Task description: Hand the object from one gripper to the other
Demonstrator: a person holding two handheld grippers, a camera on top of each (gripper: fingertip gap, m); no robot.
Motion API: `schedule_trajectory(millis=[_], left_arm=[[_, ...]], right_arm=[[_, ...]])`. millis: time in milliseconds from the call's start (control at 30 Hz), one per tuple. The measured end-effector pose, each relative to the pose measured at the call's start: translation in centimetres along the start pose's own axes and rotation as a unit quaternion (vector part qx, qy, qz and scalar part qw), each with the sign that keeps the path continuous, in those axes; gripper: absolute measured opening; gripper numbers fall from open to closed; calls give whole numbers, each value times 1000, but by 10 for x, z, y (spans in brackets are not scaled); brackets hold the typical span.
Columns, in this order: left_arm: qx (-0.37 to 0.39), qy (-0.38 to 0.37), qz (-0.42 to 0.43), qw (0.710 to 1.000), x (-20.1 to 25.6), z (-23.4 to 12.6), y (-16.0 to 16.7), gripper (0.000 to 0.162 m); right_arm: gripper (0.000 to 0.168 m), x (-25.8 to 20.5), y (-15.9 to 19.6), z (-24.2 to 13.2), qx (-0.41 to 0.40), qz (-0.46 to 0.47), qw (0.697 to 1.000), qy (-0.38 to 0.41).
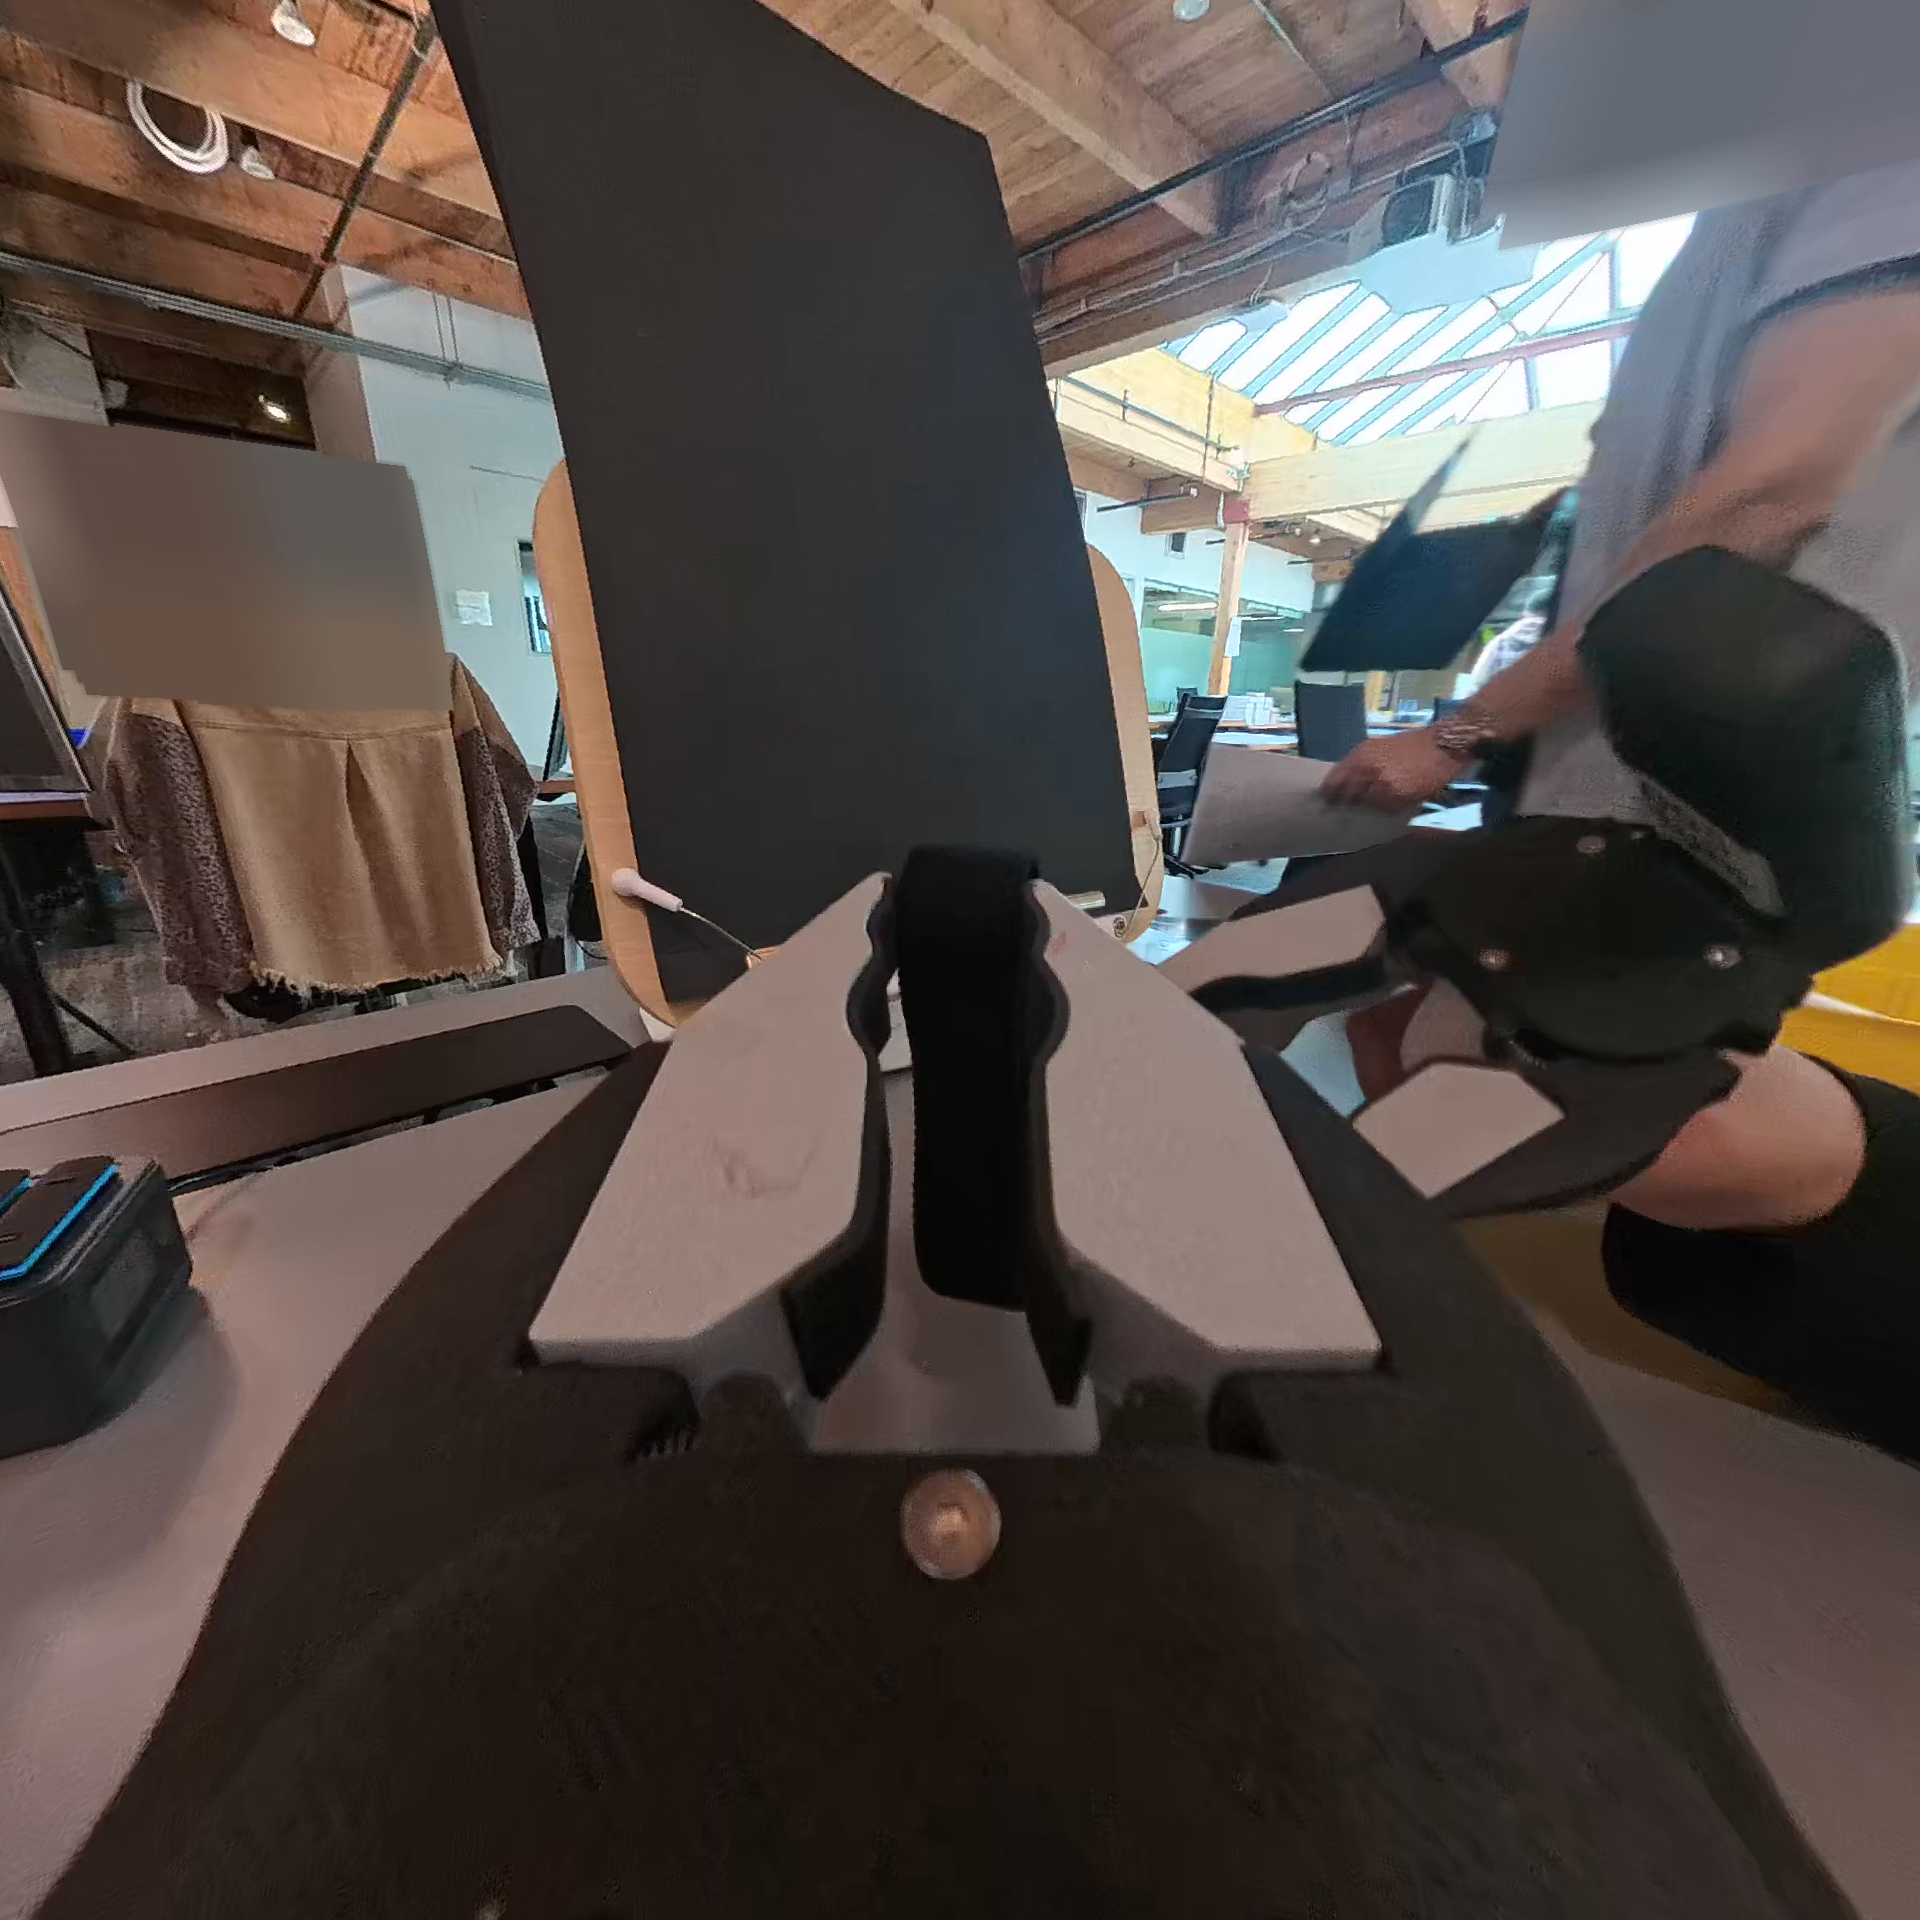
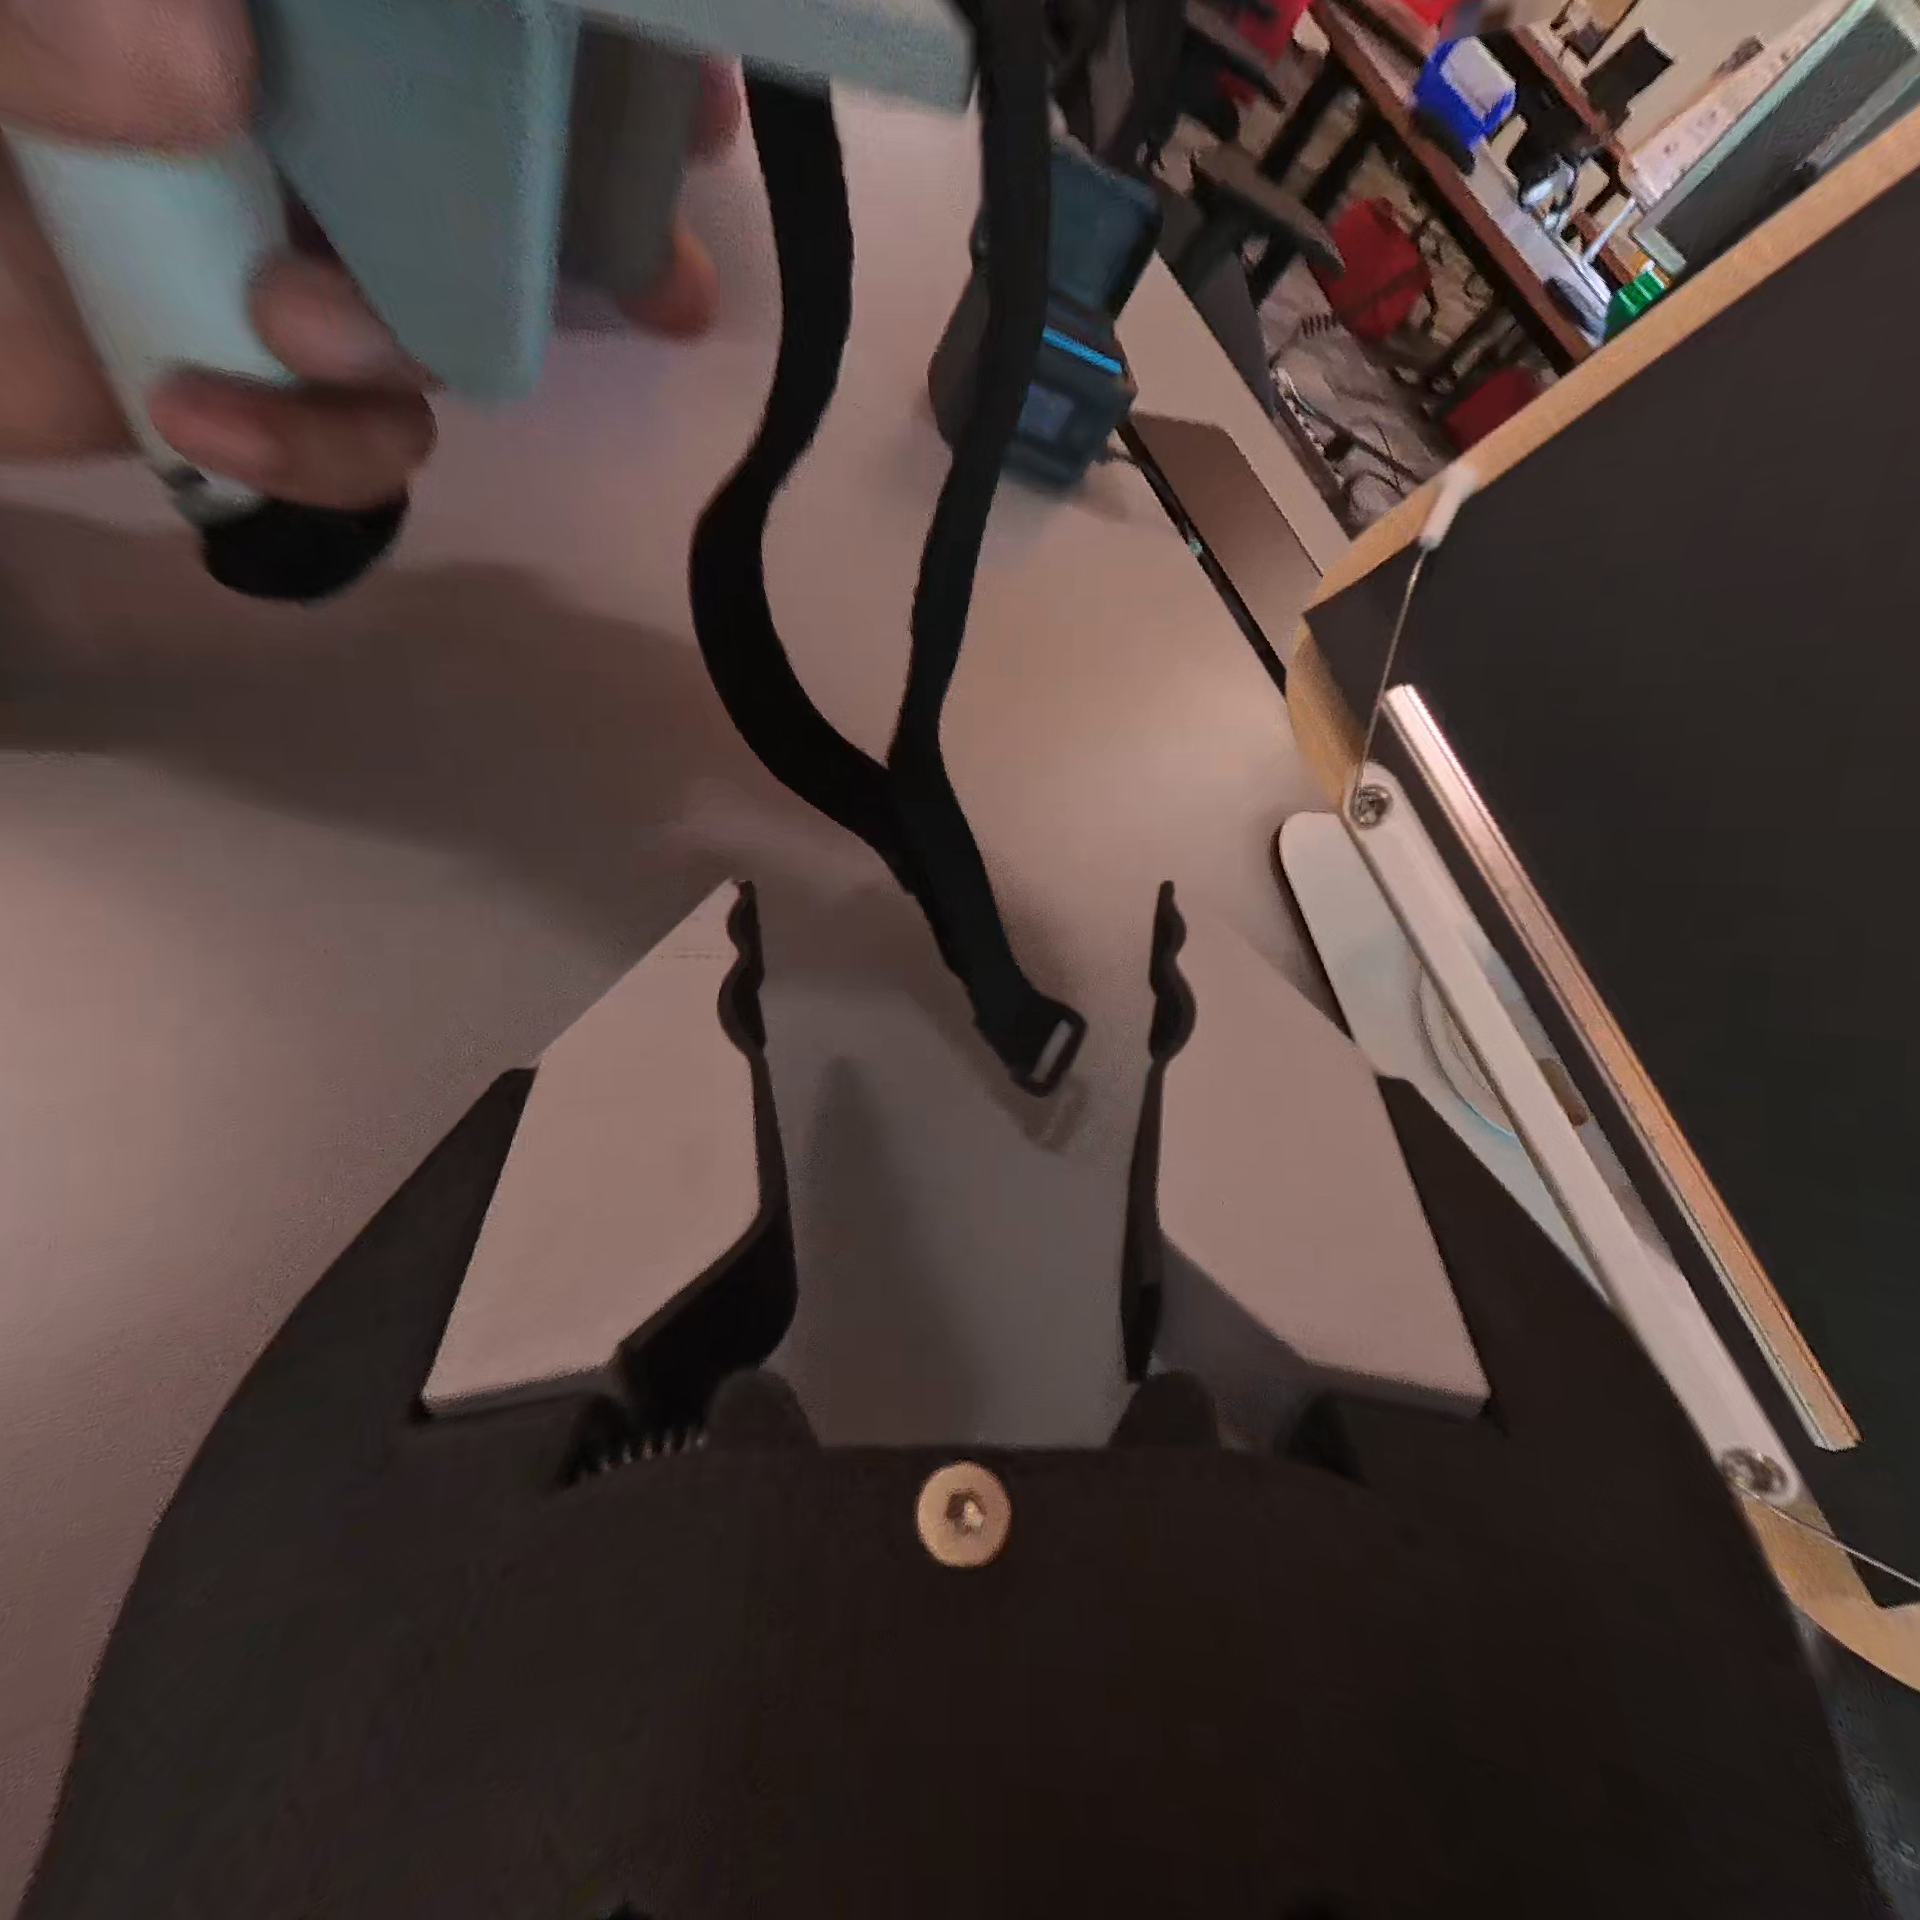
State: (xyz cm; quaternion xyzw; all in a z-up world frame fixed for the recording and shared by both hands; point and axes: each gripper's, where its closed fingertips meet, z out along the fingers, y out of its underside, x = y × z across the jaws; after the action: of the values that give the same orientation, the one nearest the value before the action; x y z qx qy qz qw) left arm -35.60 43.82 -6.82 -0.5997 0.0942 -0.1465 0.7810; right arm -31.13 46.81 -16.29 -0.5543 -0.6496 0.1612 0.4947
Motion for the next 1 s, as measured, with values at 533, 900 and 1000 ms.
schedule_trajectory(millis=[533, 900, 1000], left_arm=[[94, 17, 70, 993, 21, -11, -36, 20], [129, 44, 78, 988, 41, -17, -50, 20], [117, 48, 78, 989, 42, -14, -45, 20]], right_arm=[[69, -28, -51, -36, 141, 518, 736, -412], [81, -12, -70, -33, 231, 632, 594, -441], [43, 1, -64, -34, 253, 640, 592, -420]])
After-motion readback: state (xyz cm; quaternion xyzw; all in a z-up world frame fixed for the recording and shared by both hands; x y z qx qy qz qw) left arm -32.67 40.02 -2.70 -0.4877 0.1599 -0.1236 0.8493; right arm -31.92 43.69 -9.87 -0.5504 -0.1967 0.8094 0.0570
